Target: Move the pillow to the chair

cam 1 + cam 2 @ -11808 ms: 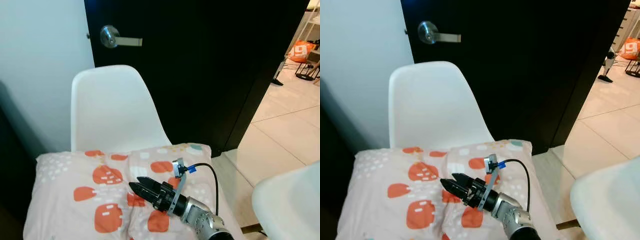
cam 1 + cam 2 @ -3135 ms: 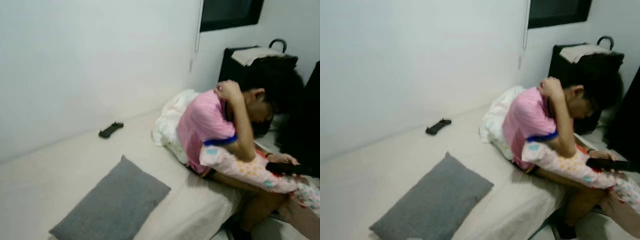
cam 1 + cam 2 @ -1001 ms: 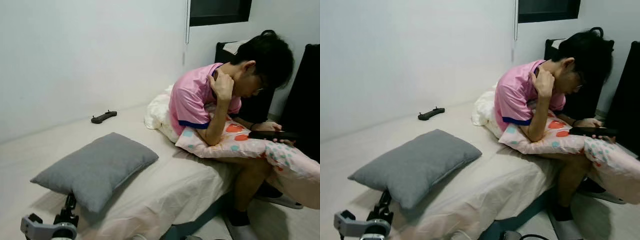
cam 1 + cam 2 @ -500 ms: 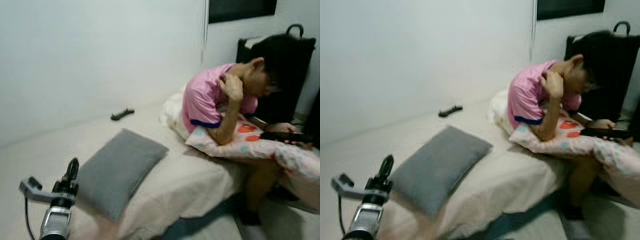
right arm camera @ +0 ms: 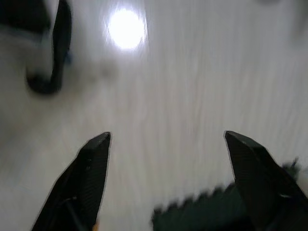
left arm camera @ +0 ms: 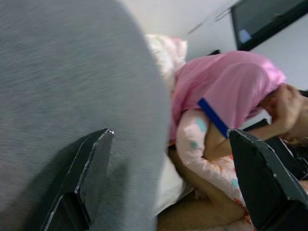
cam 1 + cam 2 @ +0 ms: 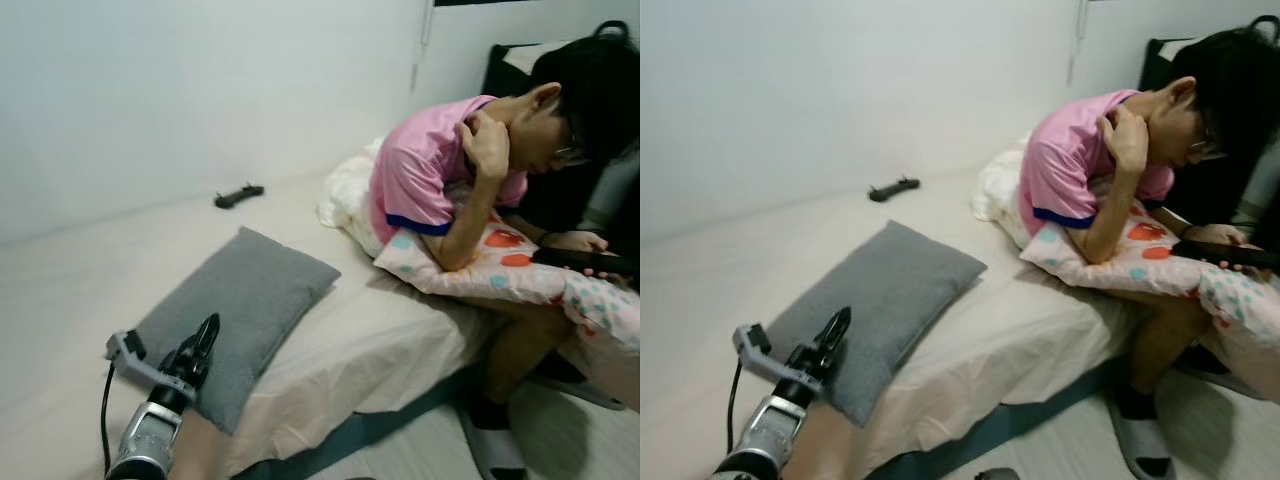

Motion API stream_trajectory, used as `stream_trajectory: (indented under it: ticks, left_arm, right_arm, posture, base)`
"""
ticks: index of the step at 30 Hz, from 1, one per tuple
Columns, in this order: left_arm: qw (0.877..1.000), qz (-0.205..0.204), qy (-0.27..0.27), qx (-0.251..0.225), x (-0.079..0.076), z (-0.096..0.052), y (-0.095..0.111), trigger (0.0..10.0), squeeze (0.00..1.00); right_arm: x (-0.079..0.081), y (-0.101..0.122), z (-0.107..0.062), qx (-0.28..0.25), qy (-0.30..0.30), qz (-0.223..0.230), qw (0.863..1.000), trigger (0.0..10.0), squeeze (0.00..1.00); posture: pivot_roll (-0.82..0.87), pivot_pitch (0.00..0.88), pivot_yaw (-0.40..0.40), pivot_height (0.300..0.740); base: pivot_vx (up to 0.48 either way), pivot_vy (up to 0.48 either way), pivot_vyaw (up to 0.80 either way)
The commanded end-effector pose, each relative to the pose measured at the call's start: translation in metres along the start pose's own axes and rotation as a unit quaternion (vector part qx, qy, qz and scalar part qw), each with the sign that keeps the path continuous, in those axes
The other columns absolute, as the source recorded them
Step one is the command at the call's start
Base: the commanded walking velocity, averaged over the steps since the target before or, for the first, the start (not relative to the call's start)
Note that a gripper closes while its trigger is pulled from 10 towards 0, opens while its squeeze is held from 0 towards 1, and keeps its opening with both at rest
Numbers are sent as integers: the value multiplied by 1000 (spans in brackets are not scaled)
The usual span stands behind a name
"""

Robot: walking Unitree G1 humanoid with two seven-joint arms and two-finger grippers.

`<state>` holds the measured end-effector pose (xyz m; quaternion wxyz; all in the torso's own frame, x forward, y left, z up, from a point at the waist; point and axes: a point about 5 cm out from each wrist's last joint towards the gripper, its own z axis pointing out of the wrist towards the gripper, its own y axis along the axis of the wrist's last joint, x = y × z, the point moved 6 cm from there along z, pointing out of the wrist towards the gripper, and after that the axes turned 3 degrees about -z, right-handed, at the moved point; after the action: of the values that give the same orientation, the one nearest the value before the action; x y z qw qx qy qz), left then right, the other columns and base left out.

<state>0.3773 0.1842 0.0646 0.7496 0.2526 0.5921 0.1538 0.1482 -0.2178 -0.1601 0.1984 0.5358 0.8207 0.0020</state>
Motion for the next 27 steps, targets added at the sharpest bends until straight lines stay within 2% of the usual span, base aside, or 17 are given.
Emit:
stream_trajectory:
  ticks: [1,4,6,7,8,11,13,14,16,17,22,24,27]
  left_arm:
    - [999,-9,26,21,9,-7,-13,10000,0]
    - [998,-12,50,27,14,-9,-18,10000,0]
    - [993,6,115,12,32,-16,-14,10000,0]
    - [993,6,115,12,32,-16,-14,10000,0]
    - [989,14,150,-11,41,-20,-3,10000,0]
    - [985,14,171,-32,48,-23,7,10000,0]
    - [974,30,211,-74,60,-30,37,10000,0]
    - [974,30,211,-74,60,-30,37,10000,0]
    - [961,53,255,-92,75,-44,60,10000,0]
    - [957,58,268,-92,80,-50,64,10000,0]
    - [954,54,287,-72,90,-62,57,10000,0]
    - [953,47,295,-46,94,-70,40,10000,0]
    - [954,34,294,-38,94,-71,30,10000,0]
  right_arm:
    - [21,-2,-2,3,29,-19,999,10000,0]
    - [22,-2,-2,3,29,-18,999,10000,0]
    - [22,-3,-2,3,29,-17,999,10000,0]
    - [22,-3,-2,3,29,-17,999,10000,0]
    - [22,-3,-2,4,29,-16,999,10000,0]
    - [23,-3,-2,4,30,-15,999,10000,0]
    - [23,-4,-2,5,30,-15,999,10000,0]
    - [23,-4,-2,5,30,-15,999,10000,0]
    - [23,-3,-2,4,30,-17,999,10000,0]
    - [23,-2,-2,4,30,-18,999,10000,0]
    - [23,-2,-2,3,30,-23,999,10000,0]
    - [23,-2,-2,3,30,-25,999,10000,0]
    - [23,-3,-2,3,30,-28,999,10000,0]
  posture:
    - [-112,94,7,515]
    - [-113,94,10,515]
    - [-118,97,13,515]
    - [-118,97,13,515]
    - [-120,97,12,515]
    - [-120,97,12,515]
    - [-120,96,9,515]
    - [-120,96,9,515]
    - [-118,94,9,515]
    - [-118,92,9,515]
    - [-120,91,9,515]
    - [-129,99,9,515]
    - [-137,115,4,515]
  base:
    - [0,0,0]
    - [0,0,0]
    - [0,0,0]
    - [0,0,0]
    - [0,0,0]
    - [0,0,0]
    - [0,0,0]
    - [0,0,0]
    - [0,0,0]
    - [0,0,0]
    - [0,0,0]
    - [0,0,0]
    - [0,0,0]
